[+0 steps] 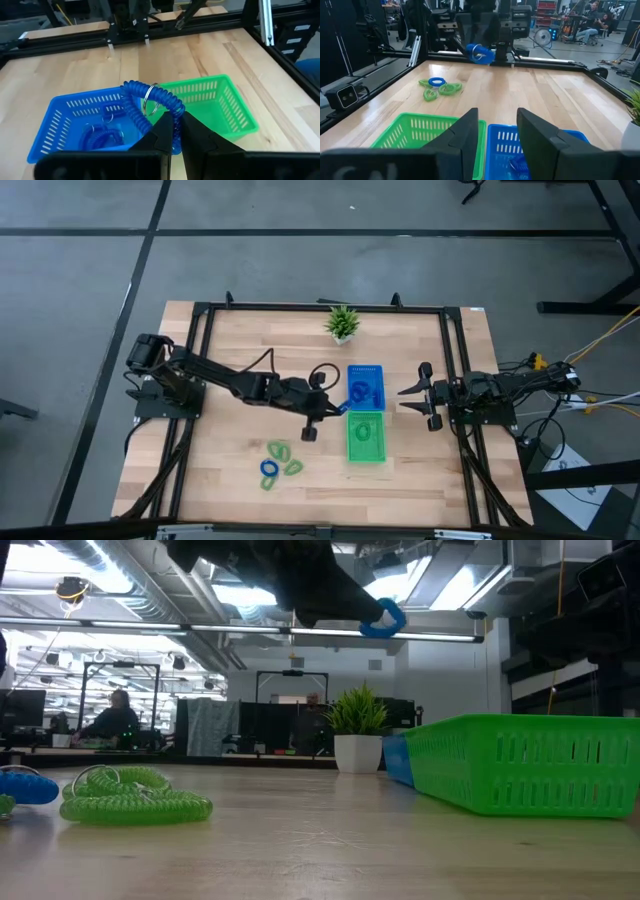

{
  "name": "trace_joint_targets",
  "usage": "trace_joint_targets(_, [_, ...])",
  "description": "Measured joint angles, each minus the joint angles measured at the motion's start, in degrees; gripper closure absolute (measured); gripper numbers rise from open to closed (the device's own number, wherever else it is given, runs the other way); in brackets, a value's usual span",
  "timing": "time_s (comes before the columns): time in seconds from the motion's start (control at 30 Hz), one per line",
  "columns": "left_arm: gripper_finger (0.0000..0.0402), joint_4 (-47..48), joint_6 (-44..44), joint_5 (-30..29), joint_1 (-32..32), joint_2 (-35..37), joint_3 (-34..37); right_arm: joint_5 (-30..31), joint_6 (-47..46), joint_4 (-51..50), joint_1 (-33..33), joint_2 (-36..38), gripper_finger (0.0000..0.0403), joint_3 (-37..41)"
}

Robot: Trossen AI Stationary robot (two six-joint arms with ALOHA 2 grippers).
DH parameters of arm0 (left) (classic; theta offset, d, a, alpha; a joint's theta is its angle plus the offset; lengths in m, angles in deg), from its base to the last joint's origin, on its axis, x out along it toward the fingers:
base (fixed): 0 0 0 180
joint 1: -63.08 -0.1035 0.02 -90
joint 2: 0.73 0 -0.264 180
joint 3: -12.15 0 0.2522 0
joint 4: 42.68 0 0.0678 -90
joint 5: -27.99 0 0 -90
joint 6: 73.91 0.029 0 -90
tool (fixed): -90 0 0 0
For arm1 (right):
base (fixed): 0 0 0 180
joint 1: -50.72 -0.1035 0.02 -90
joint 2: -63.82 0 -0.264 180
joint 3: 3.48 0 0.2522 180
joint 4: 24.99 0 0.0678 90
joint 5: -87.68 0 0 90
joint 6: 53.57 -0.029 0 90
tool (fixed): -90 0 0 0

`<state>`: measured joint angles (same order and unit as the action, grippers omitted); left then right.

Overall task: Sort spring keychains
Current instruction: Put the blue spring keychain into the blue bin

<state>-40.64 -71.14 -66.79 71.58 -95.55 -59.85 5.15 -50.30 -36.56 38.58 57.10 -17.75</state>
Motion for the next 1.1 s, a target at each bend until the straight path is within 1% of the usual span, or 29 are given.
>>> trace_joint_targets(0.2, [0.0384, -0.05, 0.04, -0.01, -1.56, 0.0, 0.0, 0.0, 0.02, 0.0, 0.0, 0.0, 0.0267, 0.01])
trace_joint_targets(0.5, [0.0384, -0.4, 1.22, 0.03, -6.09, 0.0, 0.0, 0.0, 0.01, 0.0, 0.0, -0.01, 0.0267, 0.0])
trace_joint_targets(0.6, [0.0384, -0.79, 3.01, 1.07, -7.45, 0.04, 0.02, 0.0, 0.01, 0.0, 0.01, 0.0, 0.0267, 0.0])
trace_joint_targets(0.83, [0.0384, -3.47, 4.59, 6.71, -11.47, 0.39, 0.07, 0.0, 0.02, 0.0, 0.01, -0.01, 0.0267, 0.02])
trace_joint_targets(1.1, [0.0384, -3.5, 9.51, 7.26, -13.58, 0.39, 0.07, 0.01, 0.02, 0.0, 0.0, -0.01, 0.0267, 0.0])
